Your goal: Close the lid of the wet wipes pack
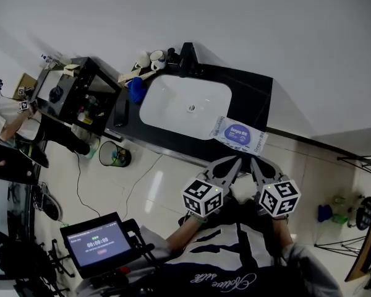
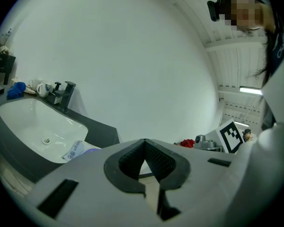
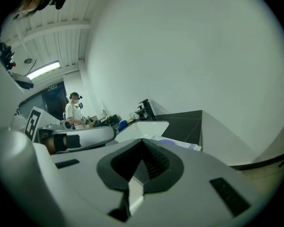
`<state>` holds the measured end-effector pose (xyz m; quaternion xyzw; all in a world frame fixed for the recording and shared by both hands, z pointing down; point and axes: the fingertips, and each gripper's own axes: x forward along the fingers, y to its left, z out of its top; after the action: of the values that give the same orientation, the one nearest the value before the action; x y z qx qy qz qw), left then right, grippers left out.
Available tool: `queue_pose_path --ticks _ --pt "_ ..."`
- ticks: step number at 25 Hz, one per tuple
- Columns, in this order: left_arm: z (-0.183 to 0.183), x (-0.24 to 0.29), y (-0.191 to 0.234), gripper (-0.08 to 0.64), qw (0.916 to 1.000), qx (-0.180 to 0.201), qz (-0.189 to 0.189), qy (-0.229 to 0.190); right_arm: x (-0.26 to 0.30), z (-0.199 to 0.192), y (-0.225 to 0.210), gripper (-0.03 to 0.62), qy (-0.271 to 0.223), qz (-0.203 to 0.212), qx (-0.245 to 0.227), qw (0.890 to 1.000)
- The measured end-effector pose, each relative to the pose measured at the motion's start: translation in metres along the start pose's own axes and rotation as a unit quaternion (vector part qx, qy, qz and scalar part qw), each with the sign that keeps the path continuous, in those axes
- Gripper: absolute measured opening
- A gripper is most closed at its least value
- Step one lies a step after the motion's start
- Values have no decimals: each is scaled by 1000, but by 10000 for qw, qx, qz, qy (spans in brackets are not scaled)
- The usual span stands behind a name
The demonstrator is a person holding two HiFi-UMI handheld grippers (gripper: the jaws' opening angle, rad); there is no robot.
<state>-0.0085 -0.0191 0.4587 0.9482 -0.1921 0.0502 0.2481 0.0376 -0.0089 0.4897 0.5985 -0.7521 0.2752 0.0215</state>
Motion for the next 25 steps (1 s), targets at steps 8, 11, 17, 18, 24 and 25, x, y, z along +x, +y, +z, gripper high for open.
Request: queue_pose_path --ticks 8,11,17,18,24,25 --pt "-5 -16 -38 1 9997 5 171 -173 -51 8 3 -2 -483 70 164 9987" --pt "0 -24 -34 0 9991 -76 323 -267 -54 10 12 -2 -486 167 185 9985" --pt "-38 -46 -92 0 9986 5 486 -196 -116 -4 21 -2 -697 359 201 9967" --pt "-44 -51 -101 1 9984 14 517 -208 -126 -8 24 -2 -715 396 187 9965" --pt "-77 -77 -137 1 9974 -62 694 -204 -166 -34 40 -2 -695 550 146 9960" --pt "-82 -80 -142 0 9972 -57 716 -186 -173 -38 43 -2 -694 573 127 9959"
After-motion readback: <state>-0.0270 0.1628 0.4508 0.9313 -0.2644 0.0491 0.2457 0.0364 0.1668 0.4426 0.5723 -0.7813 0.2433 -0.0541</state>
